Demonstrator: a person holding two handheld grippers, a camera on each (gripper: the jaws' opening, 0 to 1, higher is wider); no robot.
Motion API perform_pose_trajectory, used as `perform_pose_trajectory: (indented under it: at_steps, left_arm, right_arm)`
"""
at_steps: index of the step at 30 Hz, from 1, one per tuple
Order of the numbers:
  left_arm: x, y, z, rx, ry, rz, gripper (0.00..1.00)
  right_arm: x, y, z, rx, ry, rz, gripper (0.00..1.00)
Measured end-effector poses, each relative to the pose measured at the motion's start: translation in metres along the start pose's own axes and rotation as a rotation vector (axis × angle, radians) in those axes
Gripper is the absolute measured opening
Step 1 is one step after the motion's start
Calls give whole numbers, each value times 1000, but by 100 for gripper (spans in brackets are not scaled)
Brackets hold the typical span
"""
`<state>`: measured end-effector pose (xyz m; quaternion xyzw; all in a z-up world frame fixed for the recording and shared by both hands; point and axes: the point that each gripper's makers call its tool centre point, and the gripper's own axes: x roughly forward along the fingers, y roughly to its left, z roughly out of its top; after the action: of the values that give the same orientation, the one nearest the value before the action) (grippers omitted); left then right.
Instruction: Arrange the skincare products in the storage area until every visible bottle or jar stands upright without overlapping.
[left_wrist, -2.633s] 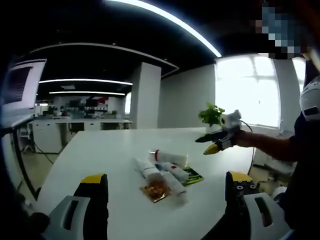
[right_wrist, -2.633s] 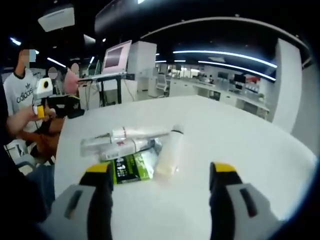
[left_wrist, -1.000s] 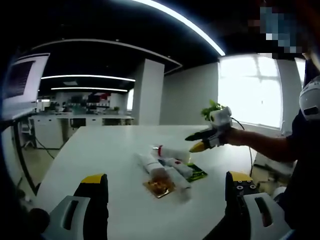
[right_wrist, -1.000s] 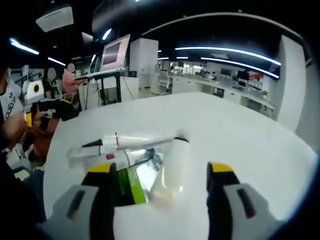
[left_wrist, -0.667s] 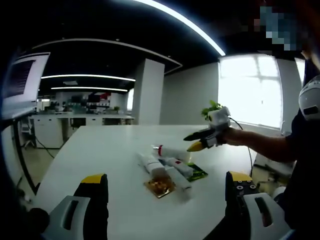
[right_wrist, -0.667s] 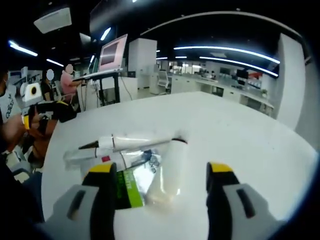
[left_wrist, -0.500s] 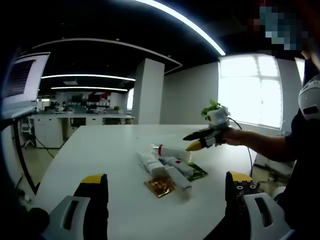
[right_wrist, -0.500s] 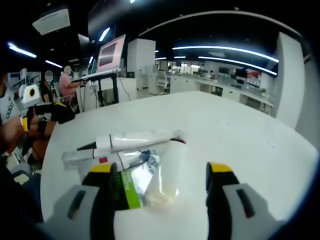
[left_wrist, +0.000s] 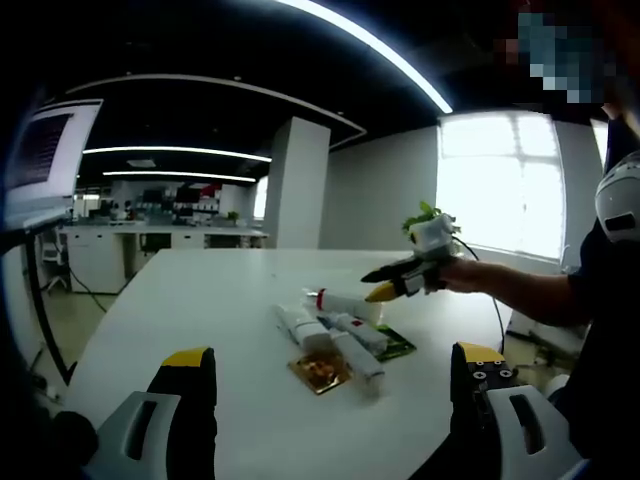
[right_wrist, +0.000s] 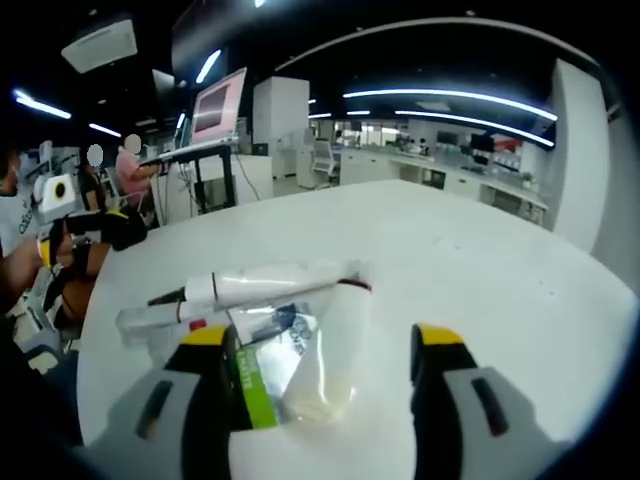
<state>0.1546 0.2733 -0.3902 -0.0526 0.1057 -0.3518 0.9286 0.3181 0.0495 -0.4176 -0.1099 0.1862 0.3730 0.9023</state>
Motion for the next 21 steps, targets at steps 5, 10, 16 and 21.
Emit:
perform_pose_trajectory:
  at_steps: [5, 10, 16, 21]
  left_arm:
    - [-1, 0, 0, -5, -3, 1, 100]
    - [-2, 3, -1, -7, -4, 8, 100]
    - [-1, 4, -2, -9, -2, 10, 100]
    - [0, 5, -2, -12, -1, 12, 100]
  right_arm:
    - [4, -1, 0, 2, 4, 3, 72]
    - [8, -2, -1, -1, 12, 8, 72]
    - [12, -7, -2, 6, 16, 7, 72]
    - [15, -7, -3, 5, 22, 9, 72]
